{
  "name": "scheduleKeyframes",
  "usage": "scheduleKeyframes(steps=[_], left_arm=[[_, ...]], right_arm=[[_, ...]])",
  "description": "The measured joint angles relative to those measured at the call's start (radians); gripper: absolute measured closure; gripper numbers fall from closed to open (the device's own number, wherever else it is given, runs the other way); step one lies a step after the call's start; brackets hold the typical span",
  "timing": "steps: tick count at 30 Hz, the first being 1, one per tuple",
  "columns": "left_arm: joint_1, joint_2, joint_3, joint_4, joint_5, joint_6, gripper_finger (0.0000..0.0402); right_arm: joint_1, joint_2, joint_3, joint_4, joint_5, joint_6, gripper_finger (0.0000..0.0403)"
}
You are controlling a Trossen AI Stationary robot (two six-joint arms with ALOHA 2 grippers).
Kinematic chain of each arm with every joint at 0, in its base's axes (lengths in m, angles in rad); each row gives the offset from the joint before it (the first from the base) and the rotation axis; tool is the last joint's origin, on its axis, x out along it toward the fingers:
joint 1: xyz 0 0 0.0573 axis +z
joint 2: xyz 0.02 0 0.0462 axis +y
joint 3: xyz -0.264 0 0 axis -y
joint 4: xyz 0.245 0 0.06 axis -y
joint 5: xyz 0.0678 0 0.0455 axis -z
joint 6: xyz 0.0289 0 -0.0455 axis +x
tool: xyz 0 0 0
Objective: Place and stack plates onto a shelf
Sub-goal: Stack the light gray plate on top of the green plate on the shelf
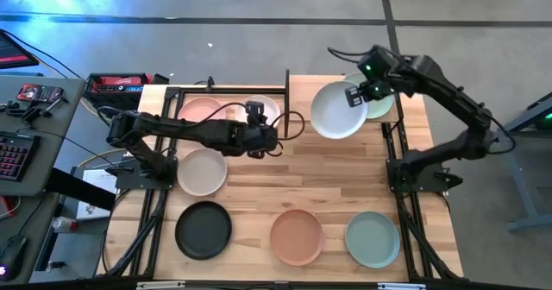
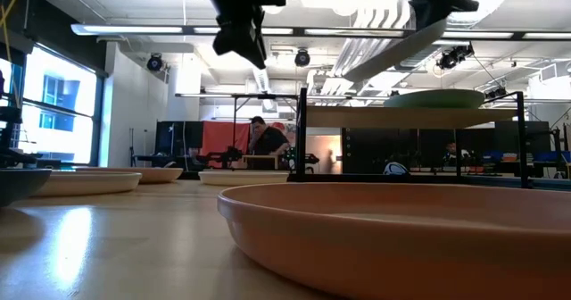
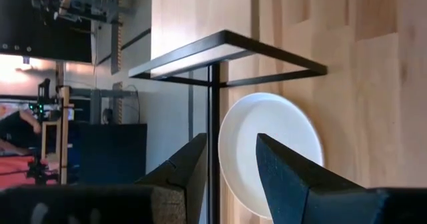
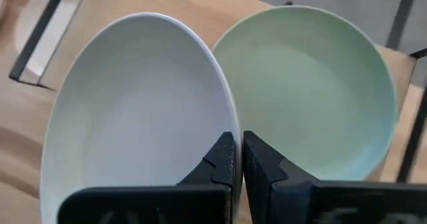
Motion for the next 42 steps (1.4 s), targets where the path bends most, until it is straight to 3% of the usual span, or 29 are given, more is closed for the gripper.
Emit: scheduleKeyframes(steps=[9,16,22,31,42], left_arm=[[0.063,0.000,0.000,0.001,0.000,0.000,0.0284],[0.101,0.000,0.000,0.008,0.007,-0.002,0.0284],[0.120,0.000,0.000,0.008,0.055,-0.008,0.0284],[0.142,0.000,0.000,0.008,0.084,-0.017,0.0284],[0.172,0.000,0.000,0.008,0.130,-0.016,0.0284]], right_arm=[[-0.068,-0.273,-0.298,0.138,0.014,0.138,0.0403],[-0.105,-0.493,-0.504,0.266,0.114,0.319,0.0403],[-0.105,-0.604,-0.631,0.328,0.233,0.525,0.0403],[-0.105,-0.609,-0.733,0.392,0.377,0.744,0.0403],[-0.105,-0.488,-0.747,0.407,0.383,0.815,0.0403]])
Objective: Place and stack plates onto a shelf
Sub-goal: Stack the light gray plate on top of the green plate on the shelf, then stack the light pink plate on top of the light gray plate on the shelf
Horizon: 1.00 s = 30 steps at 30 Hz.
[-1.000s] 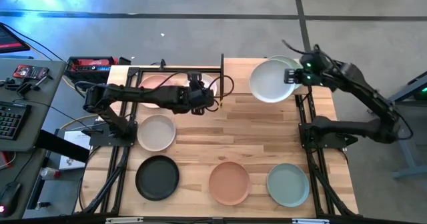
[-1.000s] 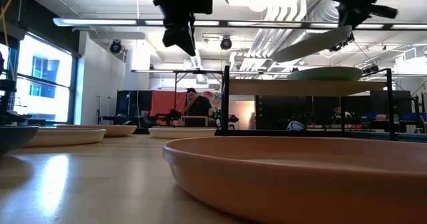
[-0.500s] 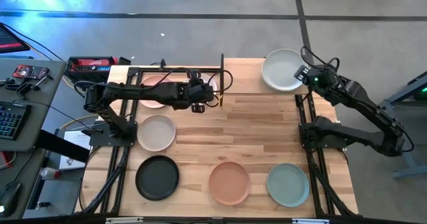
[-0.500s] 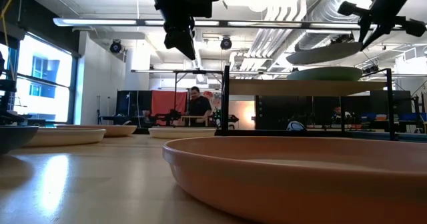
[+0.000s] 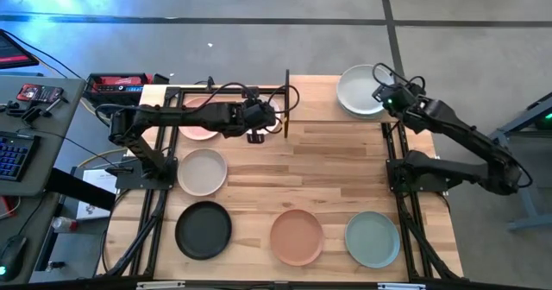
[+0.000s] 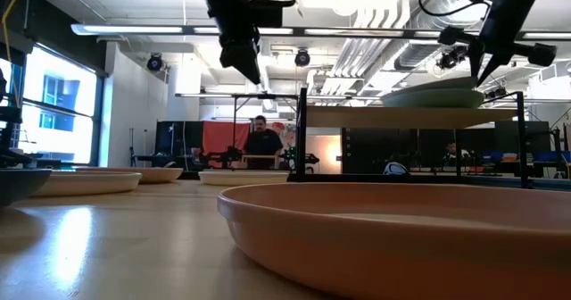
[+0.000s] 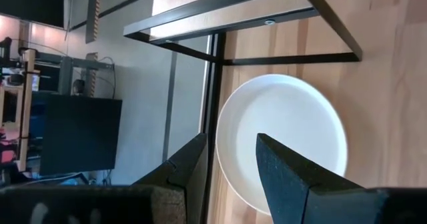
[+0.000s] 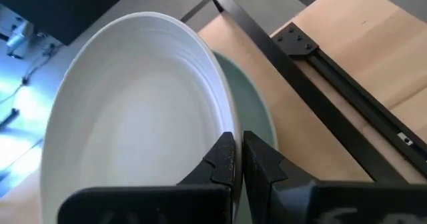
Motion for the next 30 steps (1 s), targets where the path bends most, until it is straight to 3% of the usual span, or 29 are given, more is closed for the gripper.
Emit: scheduleKeyframes(steps=[10,20,30], left_arm=[[0.005,0.000,0.000,-0.001,0.000,0.000,0.0284],[0.005,0.000,0.000,0.000,0.000,0.014,0.0284],[0.005,0.000,0.000,0.000,0.001,0.006,0.0284]], right_arm=[[0.000,0.021,0.000,-0.003,0.008,0.023,0.0396],[0.001,0.020,0.001,-0.002,-0.009,-0.002,0.0325],[0.028,-0.108,0.002,0.057,-0.102,-0.086,0.0302]])
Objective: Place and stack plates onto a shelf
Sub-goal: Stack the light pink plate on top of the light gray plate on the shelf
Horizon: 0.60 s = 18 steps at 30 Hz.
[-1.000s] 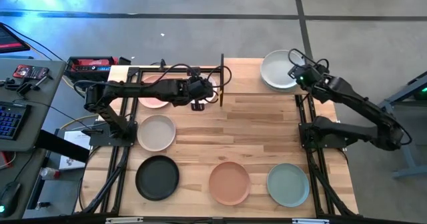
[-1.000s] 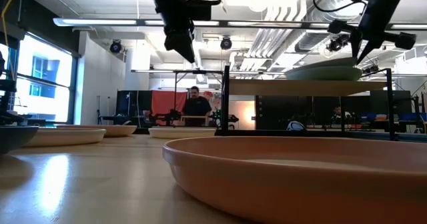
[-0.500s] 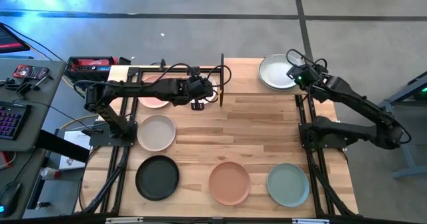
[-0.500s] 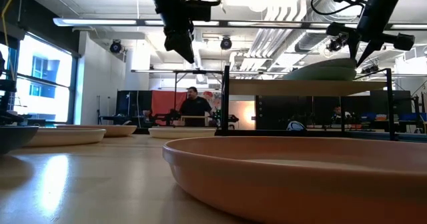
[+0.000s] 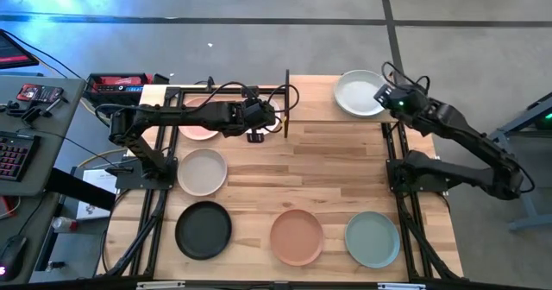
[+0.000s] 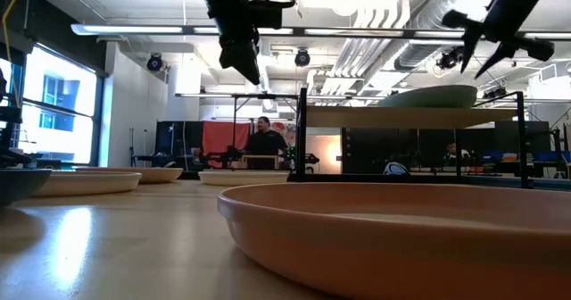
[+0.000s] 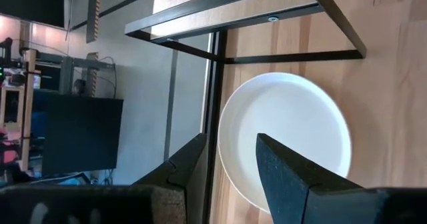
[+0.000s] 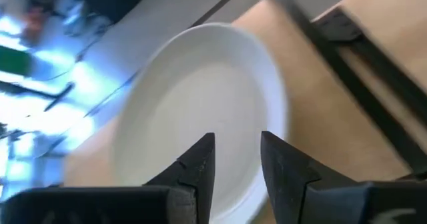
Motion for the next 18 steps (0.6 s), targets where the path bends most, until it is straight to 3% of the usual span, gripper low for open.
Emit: scheduleKeyframes(steps=[4,12,18], left_arm=[[0.004,0.000,0.000,-0.018,0.038,-0.056,0.0284],[0.047,0.000,-0.014,-0.153,0.274,-0.208,0.0284],[0.093,0.000,-0.044,-0.258,0.314,-0.292,0.0284]], right_arm=[[0.016,-0.043,0.000,0.081,-0.099,-0.084,0.0302],[0.057,-0.030,0.000,0.320,-0.421,-0.326,0.0302],[0.116,0.003,0.000,0.507,-0.562,-0.462,0.0302]])
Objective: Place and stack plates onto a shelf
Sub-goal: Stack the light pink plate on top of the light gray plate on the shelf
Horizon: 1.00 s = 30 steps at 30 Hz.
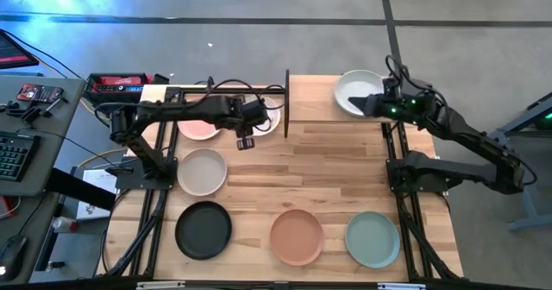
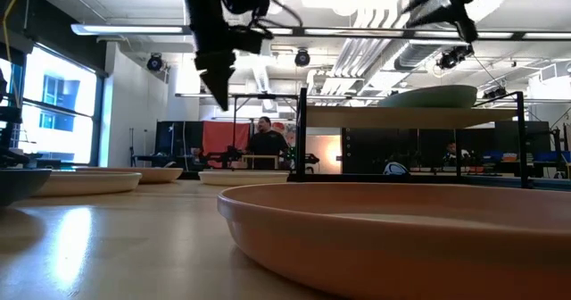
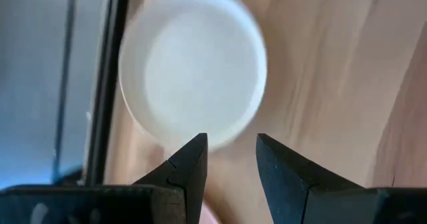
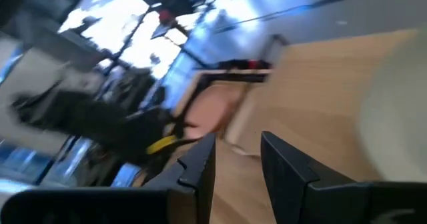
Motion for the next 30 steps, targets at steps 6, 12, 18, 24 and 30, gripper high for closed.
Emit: scheduleKeyframes(steps=[6,12,18,24,30], left_arm=[[0.077,0.000,-0.069,-0.024,0.075,-0.136,0.0284],[0.141,0.000,-0.154,-0.024,0.090,-0.240,0.0284],[0.181,0.000,-0.216,-0.018,0.095,-0.331,0.0284],[0.210,0.000,-0.274,0.001,0.093,-0.352,0.0284],[0.229,0.000,-0.318,0.046,0.090,-0.360,0.0284]], right_arm=[[0.050,0.017,0.000,0.052,-0.024,-0.032,0.0302],[0.075,0.017,0.000,0.035,-0.024,-0.033,0.0302],[0.077,0.017,0.000,0.036,-0.024,-0.033,0.0302],[0.077,0.017,0.000,0.036,-0.024,-0.033,0.0302],[0.077,0.017,0.000,0.036,-0.024,-0.040,0.0302]])
